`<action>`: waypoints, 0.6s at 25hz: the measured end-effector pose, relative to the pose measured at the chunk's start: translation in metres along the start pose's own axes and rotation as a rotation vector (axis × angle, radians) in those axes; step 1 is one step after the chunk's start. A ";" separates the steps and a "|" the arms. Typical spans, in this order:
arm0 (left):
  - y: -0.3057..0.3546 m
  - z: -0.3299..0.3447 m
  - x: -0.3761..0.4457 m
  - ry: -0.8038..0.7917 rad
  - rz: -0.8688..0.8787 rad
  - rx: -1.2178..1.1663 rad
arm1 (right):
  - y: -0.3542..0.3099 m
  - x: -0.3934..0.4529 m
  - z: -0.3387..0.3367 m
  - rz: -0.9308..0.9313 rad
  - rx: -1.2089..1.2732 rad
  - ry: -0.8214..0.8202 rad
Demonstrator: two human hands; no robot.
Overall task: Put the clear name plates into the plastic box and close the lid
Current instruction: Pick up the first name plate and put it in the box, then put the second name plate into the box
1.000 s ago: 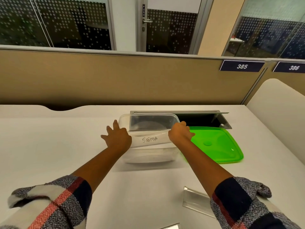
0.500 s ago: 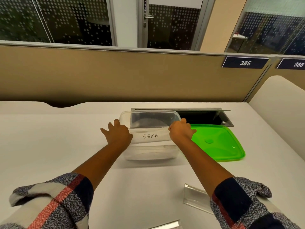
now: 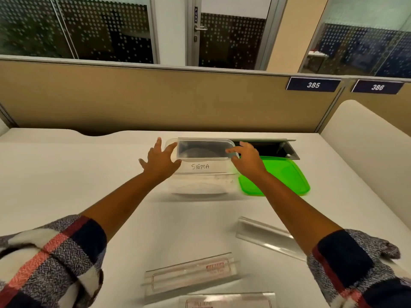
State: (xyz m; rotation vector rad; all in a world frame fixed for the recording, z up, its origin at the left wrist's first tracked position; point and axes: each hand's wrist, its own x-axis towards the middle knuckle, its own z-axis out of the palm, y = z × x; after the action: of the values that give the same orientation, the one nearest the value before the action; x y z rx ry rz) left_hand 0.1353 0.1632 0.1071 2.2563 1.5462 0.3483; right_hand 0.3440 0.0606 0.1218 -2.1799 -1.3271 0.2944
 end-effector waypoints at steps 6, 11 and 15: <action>-0.009 -0.002 -0.091 0.137 0.107 -0.213 | 0.005 -0.097 -0.017 -0.195 0.099 0.084; -0.029 0.015 -0.161 0.192 0.184 -0.340 | 0.025 -0.161 -0.013 -0.186 0.054 0.123; -0.040 0.034 -0.208 0.208 0.213 -0.378 | 0.052 -0.205 0.005 -0.167 0.108 0.060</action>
State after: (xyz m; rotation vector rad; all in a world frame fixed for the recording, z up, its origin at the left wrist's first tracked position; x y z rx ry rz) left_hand 0.0404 -0.0237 0.0615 2.1322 1.2053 0.8814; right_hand 0.2810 -0.1338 0.0681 -1.9605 -1.4158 0.2279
